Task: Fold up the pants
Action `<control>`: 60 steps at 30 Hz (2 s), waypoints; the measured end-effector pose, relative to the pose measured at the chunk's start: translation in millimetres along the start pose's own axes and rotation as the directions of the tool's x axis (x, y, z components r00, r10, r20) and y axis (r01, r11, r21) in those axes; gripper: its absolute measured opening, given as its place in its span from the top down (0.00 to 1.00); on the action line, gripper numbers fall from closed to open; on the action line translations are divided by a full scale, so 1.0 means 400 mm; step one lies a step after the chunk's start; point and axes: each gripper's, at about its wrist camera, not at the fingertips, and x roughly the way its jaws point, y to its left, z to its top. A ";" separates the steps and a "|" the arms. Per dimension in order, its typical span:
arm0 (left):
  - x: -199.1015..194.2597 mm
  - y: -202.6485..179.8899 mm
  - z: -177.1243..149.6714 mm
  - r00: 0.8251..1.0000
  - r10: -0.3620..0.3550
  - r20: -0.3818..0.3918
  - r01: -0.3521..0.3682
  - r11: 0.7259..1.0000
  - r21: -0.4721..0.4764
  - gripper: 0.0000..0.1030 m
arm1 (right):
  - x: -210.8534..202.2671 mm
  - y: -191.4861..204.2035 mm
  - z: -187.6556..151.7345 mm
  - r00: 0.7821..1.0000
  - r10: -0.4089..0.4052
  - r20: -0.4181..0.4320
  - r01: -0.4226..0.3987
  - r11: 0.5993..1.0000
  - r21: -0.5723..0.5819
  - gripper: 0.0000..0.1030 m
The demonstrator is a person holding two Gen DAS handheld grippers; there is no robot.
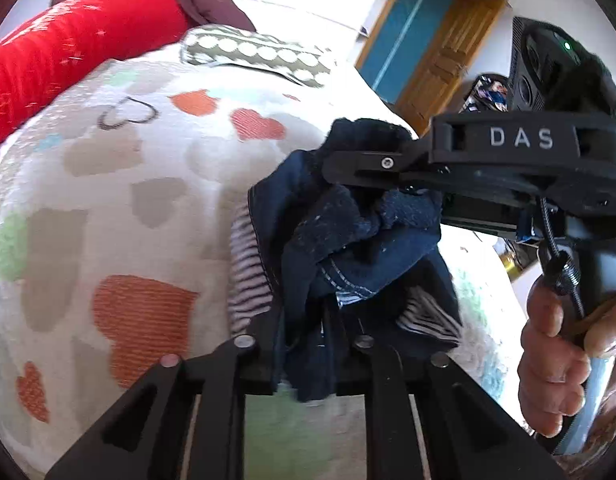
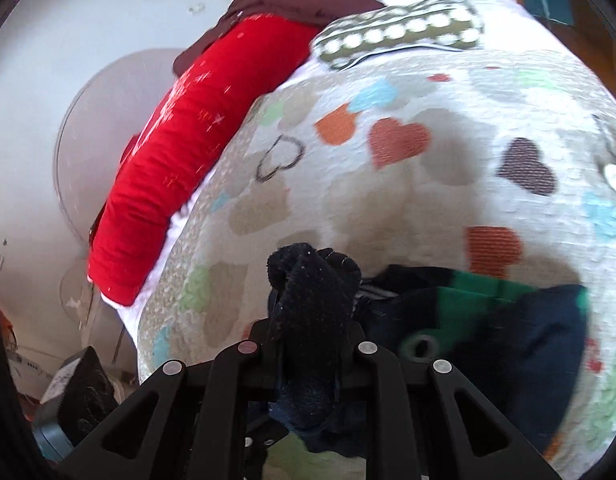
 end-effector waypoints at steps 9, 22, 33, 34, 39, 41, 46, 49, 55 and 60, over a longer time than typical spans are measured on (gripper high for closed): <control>-0.032 -0.079 -0.066 0.993 -0.057 -0.107 0.066 0.994 0.086 0.64 | -0.048 -0.174 -0.087 0.957 -0.287 0.034 0.288 0.957 -0.045 0.63; 0.129 -0.009 -0.039 0.975 0.116 -0.187 -0.118 0.993 0.003 0.45 | -0.116 -0.169 -0.098 0.978 -0.152 0.146 0.151 0.988 0.020 0.91; 0.087 -0.014 -0.045 0.980 0.114 -0.165 -0.113 0.993 0.019 0.40 | -0.078 -0.295 -0.115 0.989 -0.073 0.127 0.043 0.974 0.224 0.73; 0.073 -0.010 -0.047 0.981 0.111 -0.159 -0.111 0.994 0.014 0.40 | -0.107 -0.305 -0.122 0.983 -0.079 0.163 0.038 0.970 0.238 0.60; 0.027 0.029 -0.052 0.983 0.130 -0.134 -0.137 0.989 -0.047 0.40 | -0.198 -0.359 -0.178 0.961 -0.158 0.225 0.090 0.954 0.284 0.50; 0.018 0.046 -0.044 0.983 0.134 -0.124 -0.145 0.986 -0.083 0.40 | -0.220 -0.374 -0.202 0.960 -0.150 0.239 0.072 0.949 0.306 0.50; -0.010 0.063 -0.039 0.988 0.123 -0.099 -0.135 0.983 -0.128 0.40 | -0.224 -0.322 -0.212 0.969 -0.034 0.243 -0.029 0.968 0.251 0.51; -0.020 0.066 -0.045 0.989 0.113 -0.097 -0.125 0.984 -0.130 0.40 | -0.184 -0.274 -0.206 0.979 -0.041 0.200 0.001 0.981 0.196 0.48; -0.033 0.088 -0.048 0.990 0.109 -0.095 -0.122 0.982 -0.145 0.40 | -0.066 -0.251 -0.184 0.983 -0.103 0.155 0.072 0.979 0.192 0.66; -0.040 0.094 -0.046 0.991 0.103 -0.090 -0.117 0.980 -0.160 0.40 | -0.055 -0.218 -0.163 0.986 0.036 0.163 -0.068 0.978 0.199 0.77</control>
